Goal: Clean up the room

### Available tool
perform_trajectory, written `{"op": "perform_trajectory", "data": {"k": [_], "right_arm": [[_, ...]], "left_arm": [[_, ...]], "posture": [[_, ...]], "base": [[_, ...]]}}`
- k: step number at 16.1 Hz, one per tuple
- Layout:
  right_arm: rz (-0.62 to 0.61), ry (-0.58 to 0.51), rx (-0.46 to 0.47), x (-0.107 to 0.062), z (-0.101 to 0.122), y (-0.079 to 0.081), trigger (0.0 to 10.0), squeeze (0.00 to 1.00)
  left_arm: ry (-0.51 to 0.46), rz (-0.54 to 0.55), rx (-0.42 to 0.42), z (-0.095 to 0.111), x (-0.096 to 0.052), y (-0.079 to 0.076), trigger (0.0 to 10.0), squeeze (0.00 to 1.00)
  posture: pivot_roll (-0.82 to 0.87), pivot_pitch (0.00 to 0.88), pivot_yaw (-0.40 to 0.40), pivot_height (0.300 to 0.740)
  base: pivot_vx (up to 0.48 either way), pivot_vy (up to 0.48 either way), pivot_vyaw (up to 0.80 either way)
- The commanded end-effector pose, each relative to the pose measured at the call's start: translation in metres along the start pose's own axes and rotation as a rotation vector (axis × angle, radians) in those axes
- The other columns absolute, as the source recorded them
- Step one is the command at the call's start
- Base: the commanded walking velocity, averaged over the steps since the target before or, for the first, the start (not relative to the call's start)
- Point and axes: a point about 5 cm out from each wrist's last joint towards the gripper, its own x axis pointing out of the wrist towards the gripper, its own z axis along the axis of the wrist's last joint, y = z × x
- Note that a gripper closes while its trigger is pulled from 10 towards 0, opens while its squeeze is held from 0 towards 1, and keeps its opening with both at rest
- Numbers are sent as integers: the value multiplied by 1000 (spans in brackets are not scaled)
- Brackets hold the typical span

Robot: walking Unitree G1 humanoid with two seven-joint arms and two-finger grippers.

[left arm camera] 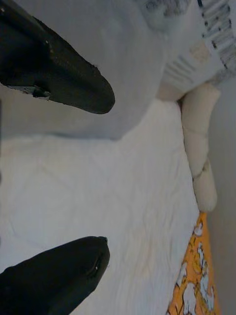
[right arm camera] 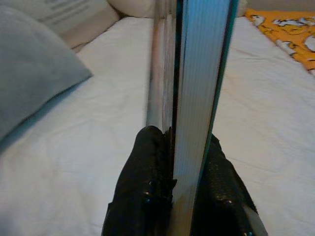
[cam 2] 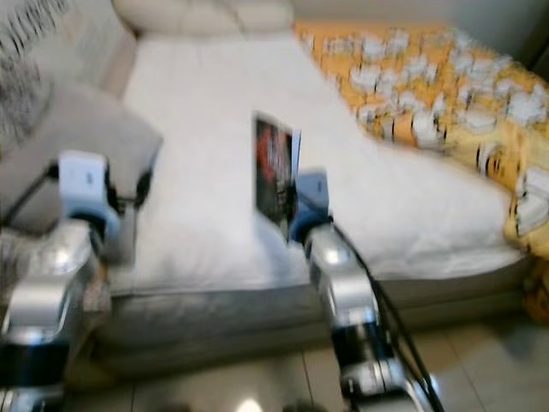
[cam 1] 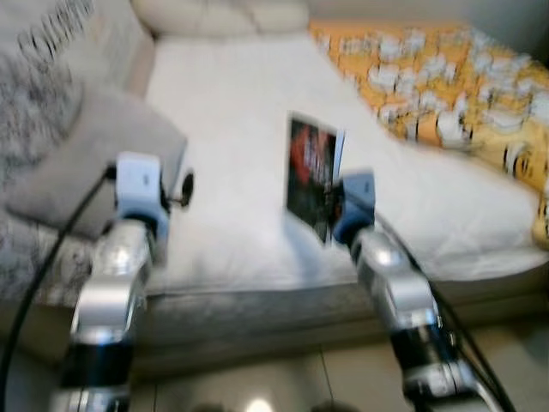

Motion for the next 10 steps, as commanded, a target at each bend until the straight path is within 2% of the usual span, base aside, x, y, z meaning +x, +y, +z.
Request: {"op": "perform_trajectory", "data": {"k": [1,3,6,10], "right_arm": [[-32,-54,-9,-2,13,-11,10000,0],[-13,-57,-28,-1,14,-9,10000,0],[-17,-55,-27,-1,14,-10,10000,0],[-20,-56,-9,-2,12,-10,10000,0]], "left_arm": [[-7,-23,-6,2,1,-6,10000,0],[-4,-22,-14,1,1,-5,10000,0],[-3,-21,-20,1,1,-5,10000,0],[-6,-23,-15,1,1,-5,10000,0]], "posture": [[1,0,-35,740],[1,0,-35,740],[2,0,-35,740],[3,0,-35,740]], "base": [[334,0,0],[337,0,0],[340,0,794],[338,0,0]]}}
